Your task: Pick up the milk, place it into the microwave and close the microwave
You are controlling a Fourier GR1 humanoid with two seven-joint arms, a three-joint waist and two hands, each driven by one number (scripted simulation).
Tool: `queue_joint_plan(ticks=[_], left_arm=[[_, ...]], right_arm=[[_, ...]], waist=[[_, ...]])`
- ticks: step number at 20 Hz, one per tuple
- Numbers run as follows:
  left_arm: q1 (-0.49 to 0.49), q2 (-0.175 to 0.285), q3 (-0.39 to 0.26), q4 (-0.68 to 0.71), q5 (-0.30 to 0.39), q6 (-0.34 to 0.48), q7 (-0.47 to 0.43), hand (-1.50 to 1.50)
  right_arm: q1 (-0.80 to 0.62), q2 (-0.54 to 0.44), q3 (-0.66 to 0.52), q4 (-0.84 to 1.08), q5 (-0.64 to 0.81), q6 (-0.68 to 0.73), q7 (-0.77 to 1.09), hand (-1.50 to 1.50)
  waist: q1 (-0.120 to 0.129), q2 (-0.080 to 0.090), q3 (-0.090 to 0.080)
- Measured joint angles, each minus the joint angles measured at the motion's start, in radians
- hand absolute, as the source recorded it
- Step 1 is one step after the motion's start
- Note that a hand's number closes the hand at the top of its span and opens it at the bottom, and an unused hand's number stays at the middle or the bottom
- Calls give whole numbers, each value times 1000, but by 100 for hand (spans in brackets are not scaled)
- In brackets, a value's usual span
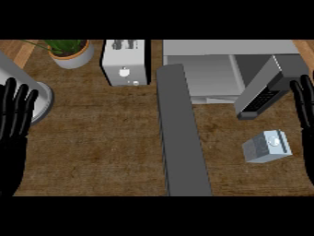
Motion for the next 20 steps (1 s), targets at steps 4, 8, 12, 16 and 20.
queue_joint_plan(ticks=[4,8,12,16,20], left_arm=[[-17,-10,-1,29,-16,5,-35,-150],[-28,-22,27,64,-4,27,-26,-150],[41,-28,43,43,28,16,-26,-150],[97,-20,70,0,70,-9,-21,-150],[160,-12,89,-64,109,-38,0,-150]], right_arm=[[23,-39,-39,-51,-103,79,2,-150],[81,-101,-66,-90,-247,210,3,-150],[160,-136,-90,-148,-338,294,31,-150],[224,-158,-152,-197,-412,347,55,-150],[268,-147,-205,-219,-414,367,59,-150]], waist=[[11,15,3],[11,20,4],[16,21,5],[19,22,4],[21,22,5]])
